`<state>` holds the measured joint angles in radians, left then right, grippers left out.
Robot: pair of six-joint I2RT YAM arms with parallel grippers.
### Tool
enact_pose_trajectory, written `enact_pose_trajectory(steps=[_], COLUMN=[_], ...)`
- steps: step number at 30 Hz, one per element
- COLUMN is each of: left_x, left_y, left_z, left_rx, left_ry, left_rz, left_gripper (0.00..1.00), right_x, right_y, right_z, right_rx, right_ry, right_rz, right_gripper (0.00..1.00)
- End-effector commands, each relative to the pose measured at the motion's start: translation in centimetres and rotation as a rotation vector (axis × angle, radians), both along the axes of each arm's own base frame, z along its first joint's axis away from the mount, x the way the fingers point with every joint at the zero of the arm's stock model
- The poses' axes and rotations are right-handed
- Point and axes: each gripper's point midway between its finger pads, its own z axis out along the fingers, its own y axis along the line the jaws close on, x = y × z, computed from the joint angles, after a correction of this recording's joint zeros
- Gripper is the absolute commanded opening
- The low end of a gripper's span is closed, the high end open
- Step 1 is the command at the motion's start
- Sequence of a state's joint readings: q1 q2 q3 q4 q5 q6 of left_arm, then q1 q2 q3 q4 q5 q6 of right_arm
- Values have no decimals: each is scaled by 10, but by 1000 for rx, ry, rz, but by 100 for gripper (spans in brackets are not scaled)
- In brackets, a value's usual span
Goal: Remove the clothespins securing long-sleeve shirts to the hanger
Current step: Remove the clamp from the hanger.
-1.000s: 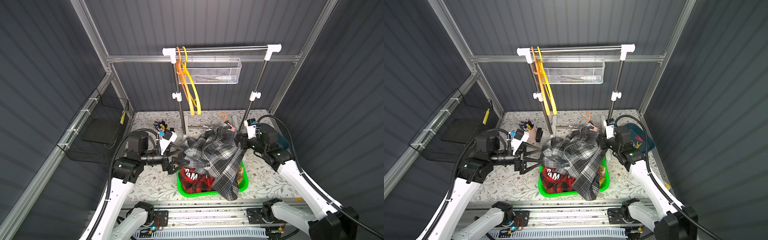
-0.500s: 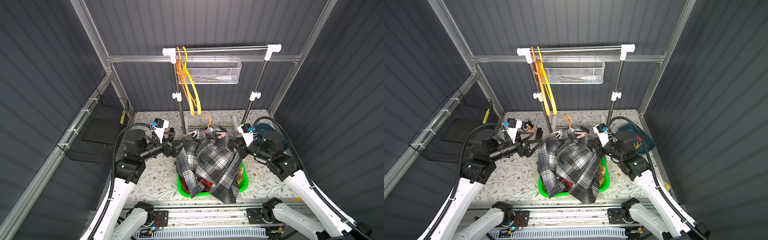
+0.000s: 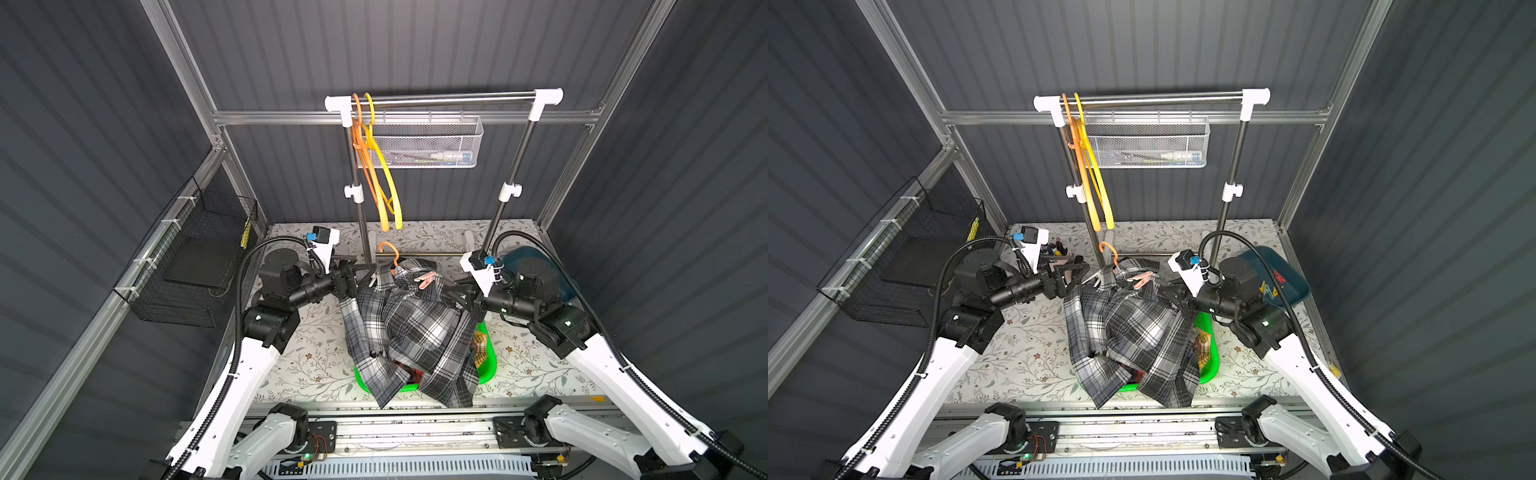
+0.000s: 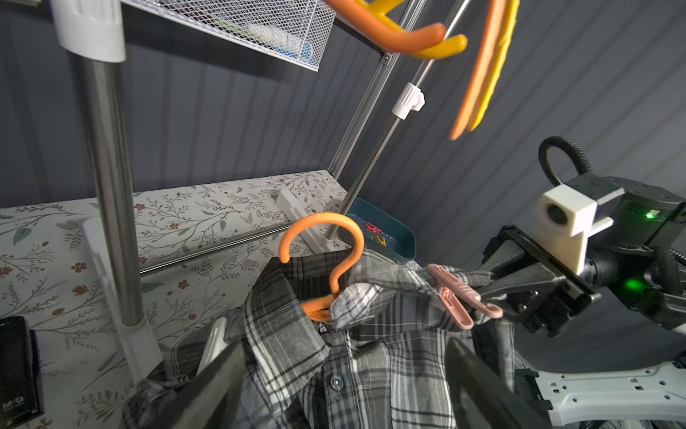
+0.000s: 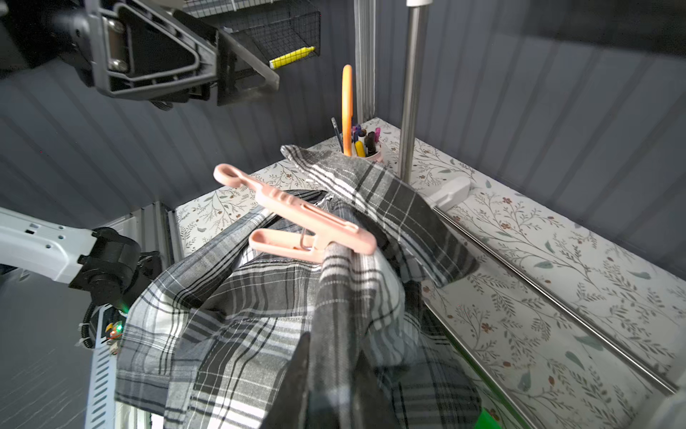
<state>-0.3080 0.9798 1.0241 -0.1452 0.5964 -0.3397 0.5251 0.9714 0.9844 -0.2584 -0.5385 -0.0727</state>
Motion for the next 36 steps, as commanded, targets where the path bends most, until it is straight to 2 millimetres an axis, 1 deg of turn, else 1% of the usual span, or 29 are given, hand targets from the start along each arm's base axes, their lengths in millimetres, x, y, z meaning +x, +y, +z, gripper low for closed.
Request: enact_pose_trajectory(steps=[1,5,7,10,12,15,16,19,23,28,31,36], left_x=[-1,-3,-5,-7,-4,6,13,22,29,33,35,38], left_y=[1,-6,-16,-32,-37,-34,-29,-21,-18,-22,-25,-32], left_z=[11,12,10,-2,-11,-20,-22,-24,-23,-26,-25,-25], left_rx=[-50,-46,-32,32,64,80,92,109,108,95,82,68], left_ry=[-26,-33,-39,-34,-17,2,2,0,-14,-21,-31,-50], left_rz=[17,12,-4,-11,2,51,98,166,206,193,185,159], left_gripper=[82,80,79,78,77,74,72,71,68,61,54,46], right_x=[-21,-25,-25,-24,-24,-25,-26,-27,-26,-24,-20,-17], right_y=[16,23,27,33,36,40,41,43,43,44,45,49], right_z=[30,34,37,39,40,43,44,43,39,33,27,18], right_rx=[84,104,124,138,143,148,150,150,142,139,125,112], right_ry=[-28,-29,-22,-19,-21,-26,-27,-25,-18,-11,-11,11], right_rz=[128,158,177,194,207,224,229,240,234,234,223,236], right_gripper=[0,0,0,0,0,0,0,0,0,0,0,0])
